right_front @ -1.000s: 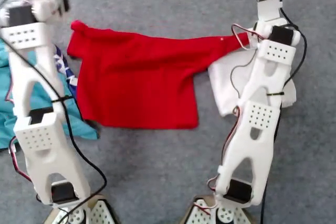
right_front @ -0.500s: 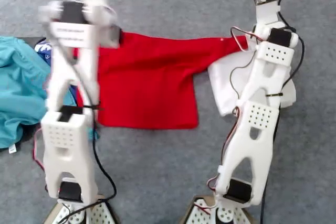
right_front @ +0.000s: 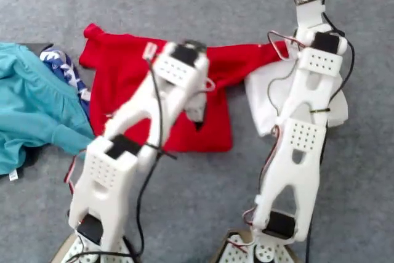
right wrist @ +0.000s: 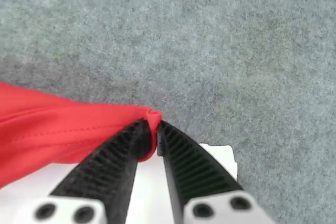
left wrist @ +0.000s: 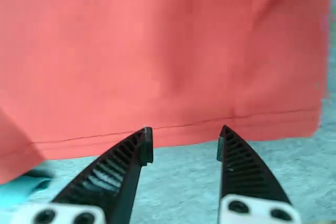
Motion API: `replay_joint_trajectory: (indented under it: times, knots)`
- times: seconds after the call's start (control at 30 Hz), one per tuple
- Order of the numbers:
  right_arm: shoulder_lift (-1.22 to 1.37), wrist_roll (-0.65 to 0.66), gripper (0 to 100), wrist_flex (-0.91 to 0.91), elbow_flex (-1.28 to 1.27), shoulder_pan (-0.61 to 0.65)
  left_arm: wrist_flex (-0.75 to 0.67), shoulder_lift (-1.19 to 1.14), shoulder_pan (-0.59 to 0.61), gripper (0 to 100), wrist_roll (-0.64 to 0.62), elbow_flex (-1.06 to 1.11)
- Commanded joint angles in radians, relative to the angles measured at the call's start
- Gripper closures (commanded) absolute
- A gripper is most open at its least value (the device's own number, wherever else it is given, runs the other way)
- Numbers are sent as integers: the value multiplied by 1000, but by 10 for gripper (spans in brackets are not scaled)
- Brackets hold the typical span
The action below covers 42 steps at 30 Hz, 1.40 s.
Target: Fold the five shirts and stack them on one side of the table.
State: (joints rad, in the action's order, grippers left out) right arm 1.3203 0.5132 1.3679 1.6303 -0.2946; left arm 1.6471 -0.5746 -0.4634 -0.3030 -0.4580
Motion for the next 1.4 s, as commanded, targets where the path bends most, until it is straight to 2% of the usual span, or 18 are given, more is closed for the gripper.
replay_joint_trajectory:
  times: [0.0,0.23,0.4,0.63,0.87,1.1,1.37]
  knots:
    - [-19,6,985,-20,41,11,-91,80,-56,778,-37,62]
    - [-19,8,985,-34,42,-14,-293,123,-113,778,-44,236]
    - [-19,8,985,-35,42,-14,-374,137,-113,776,-86,297]
    - [-19,8,985,-35,42,-12,-370,141,-117,777,-126,305]
    - [-19,8,985,-35,42,-11,-275,141,-137,779,-129,240]
    - [-19,8,985,-35,41,-14,-281,141,-197,779,-129,240]
    - [-19,28,985,-35,41,-12,-330,130,-159,780,-129,251]
